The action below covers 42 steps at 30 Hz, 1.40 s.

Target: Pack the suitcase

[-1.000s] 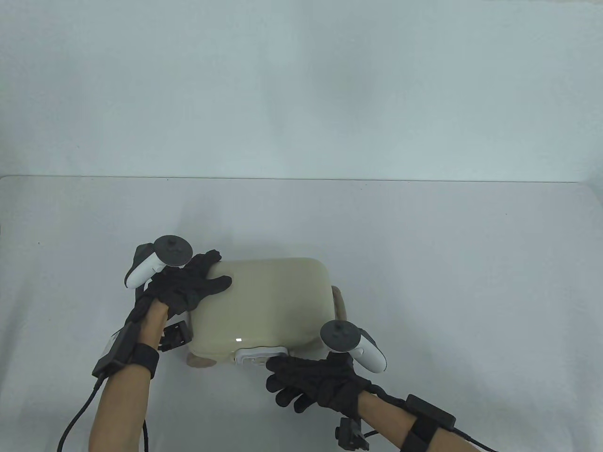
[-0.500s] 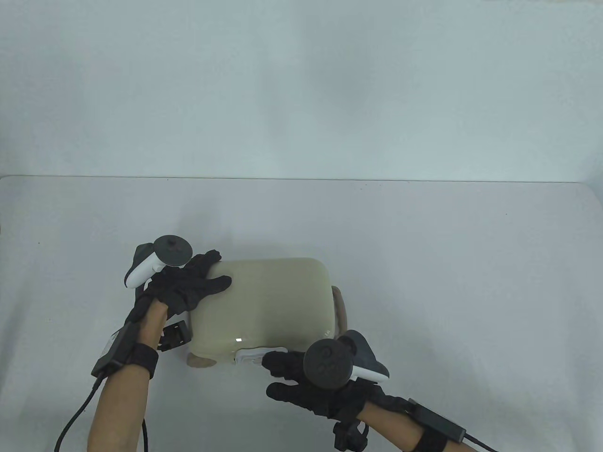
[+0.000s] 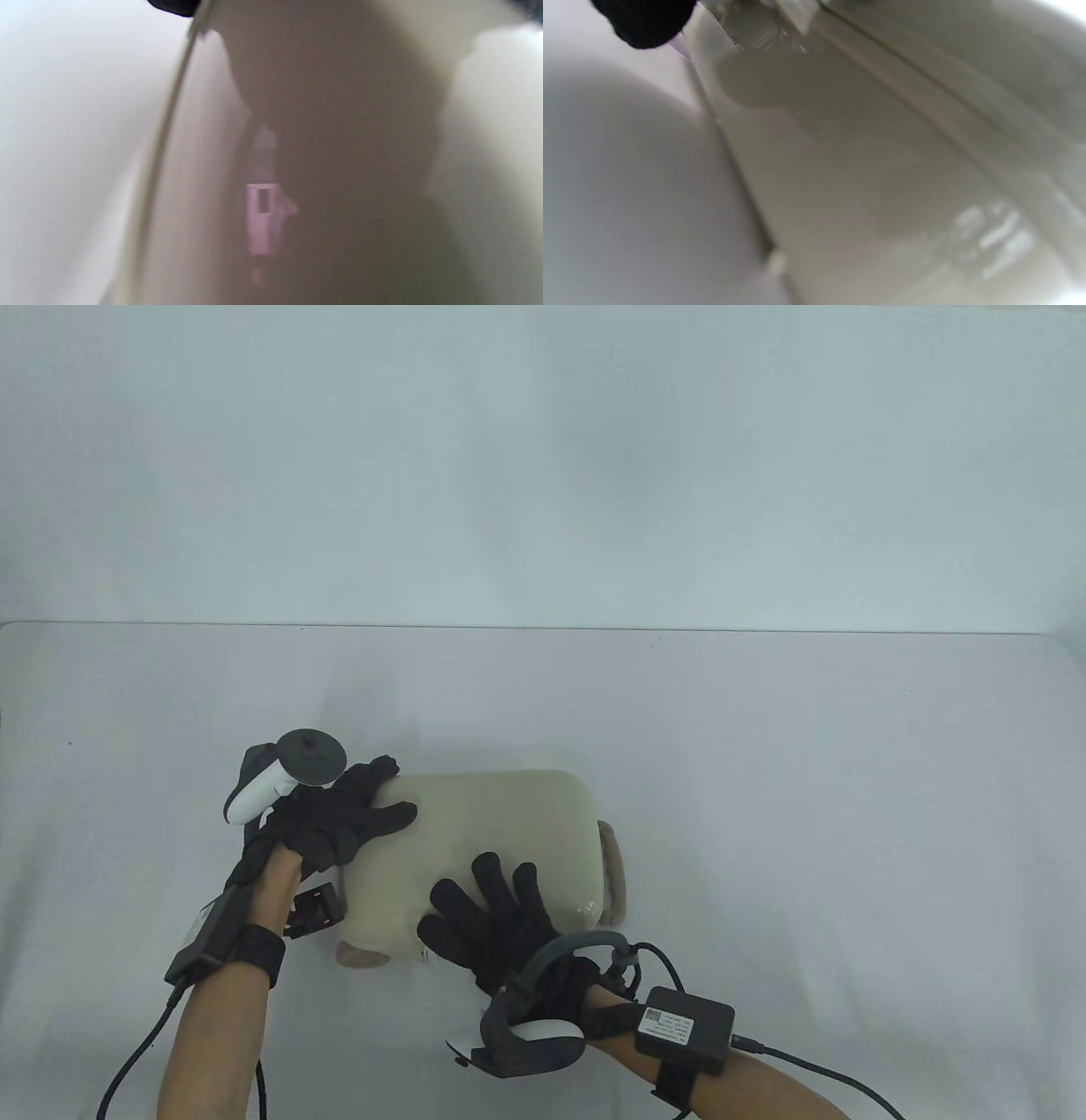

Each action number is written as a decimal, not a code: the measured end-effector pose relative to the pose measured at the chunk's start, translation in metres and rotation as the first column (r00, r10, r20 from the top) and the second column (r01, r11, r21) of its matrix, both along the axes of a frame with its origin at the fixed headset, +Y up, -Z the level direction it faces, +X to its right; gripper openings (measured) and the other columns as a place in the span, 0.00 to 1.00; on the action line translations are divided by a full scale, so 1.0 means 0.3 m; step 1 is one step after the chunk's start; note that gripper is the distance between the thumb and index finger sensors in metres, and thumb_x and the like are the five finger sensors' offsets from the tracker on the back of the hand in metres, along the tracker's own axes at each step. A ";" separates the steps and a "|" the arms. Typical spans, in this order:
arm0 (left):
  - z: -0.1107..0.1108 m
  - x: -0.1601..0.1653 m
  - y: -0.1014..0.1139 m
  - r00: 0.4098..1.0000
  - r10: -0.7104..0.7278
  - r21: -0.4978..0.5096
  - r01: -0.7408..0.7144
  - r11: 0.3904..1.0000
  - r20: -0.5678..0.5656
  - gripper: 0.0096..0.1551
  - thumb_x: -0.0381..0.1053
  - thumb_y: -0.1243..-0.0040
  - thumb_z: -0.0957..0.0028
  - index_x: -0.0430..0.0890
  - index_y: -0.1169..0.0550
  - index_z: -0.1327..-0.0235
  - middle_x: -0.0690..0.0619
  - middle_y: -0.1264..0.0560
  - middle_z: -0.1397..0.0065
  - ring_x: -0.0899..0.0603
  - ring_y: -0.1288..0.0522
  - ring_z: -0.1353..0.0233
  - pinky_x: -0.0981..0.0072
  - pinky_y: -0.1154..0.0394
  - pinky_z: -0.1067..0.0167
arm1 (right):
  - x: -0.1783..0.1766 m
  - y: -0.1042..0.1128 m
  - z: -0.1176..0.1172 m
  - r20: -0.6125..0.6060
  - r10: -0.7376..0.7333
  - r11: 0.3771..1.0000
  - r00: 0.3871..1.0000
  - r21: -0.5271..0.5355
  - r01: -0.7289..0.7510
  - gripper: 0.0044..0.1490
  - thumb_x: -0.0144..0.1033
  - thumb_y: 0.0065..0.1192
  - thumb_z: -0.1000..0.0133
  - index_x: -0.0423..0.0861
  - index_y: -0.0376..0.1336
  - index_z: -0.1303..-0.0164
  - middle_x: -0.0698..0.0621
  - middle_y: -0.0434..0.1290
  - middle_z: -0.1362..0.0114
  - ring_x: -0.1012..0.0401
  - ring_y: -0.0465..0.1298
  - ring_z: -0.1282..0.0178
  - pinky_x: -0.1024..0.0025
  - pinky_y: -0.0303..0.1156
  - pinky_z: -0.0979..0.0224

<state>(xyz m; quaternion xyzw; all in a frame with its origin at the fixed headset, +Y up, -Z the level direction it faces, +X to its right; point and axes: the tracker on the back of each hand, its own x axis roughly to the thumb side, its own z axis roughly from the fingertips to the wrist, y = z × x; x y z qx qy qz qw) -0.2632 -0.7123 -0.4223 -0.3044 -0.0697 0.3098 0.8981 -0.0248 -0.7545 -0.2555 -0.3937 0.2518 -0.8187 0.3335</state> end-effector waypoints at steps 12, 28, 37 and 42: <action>-0.002 0.000 -0.002 1.000 0.001 -0.002 -0.001 1.000 0.005 0.57 0.78 0.52 0.52 0.60 0.61 0.18 0.44 0.64 0.12 0.31 0.58 0.14 0.41 0.49 0.21 | 0.020 0.033 -0.010 -0.045 -0.070 0.995 0.997 -0.068 0.067 0.53 0.64 0.36 0.44 0.48 0.25 0.21 0.42 0.37 0.11 0.35 0.55 0.14 0.39 0.59 0.19; 0.000 -0.002 -0.007 0.999 0.020 0.033 -0.021 0.999 0.029 0.57 0.77 0.51 0.52 0.60 0.60 0.18 0.45 0.62 0.12 0.31 0.58 0.14 0.41 0.49 0.21 | 0.026 0.039 -0.019 -0.104 -0.234 0.965 0.967 -0.142 0.219 0.36 0.50 0.30 0.39 0.55 0.34 0.21 0.51 0.43 0.12 0.39 0.57 0.15 0.43 0.57 0.18; 0.002 -0.008 0.004 1.000 0.013 0.031 -0.014 0.999 0.021 0.55 0.77 0.51 0.52 0.60 0.58 0.17 0.44 0.60 0.12 0.31 0.58 0.14 0.41 0.49 0.21 | 0.021 0.060 -0.016 -0.074 -0.192 0.969 0.979 -0.175 0.176 0.40 0.54 0.32 0.40 0.53 0.33 0.21 0.49 0.42 0.12 0.40 0.56 0.14 0.43 0.57 0.18; 0.069 -0.021 0.130 0.999 0.022 0.195 -0.017 0.981 -0.025 0.54 0.75 0.55 0.49 0.56 0.59 0.16 0.43 0.62 0.12 0.30 0.59 0.15 0.40 0.49 0.21 | 0.053 0.185 -0.015 -0.003 -0.278 0.915 0.961 -0.304 0.264 0.47 0.65 0.32 0.45 0.52 0.37 0.19 0.48 0.46 0.12 0.43 0.60 0.14 0.43 0.60 0.19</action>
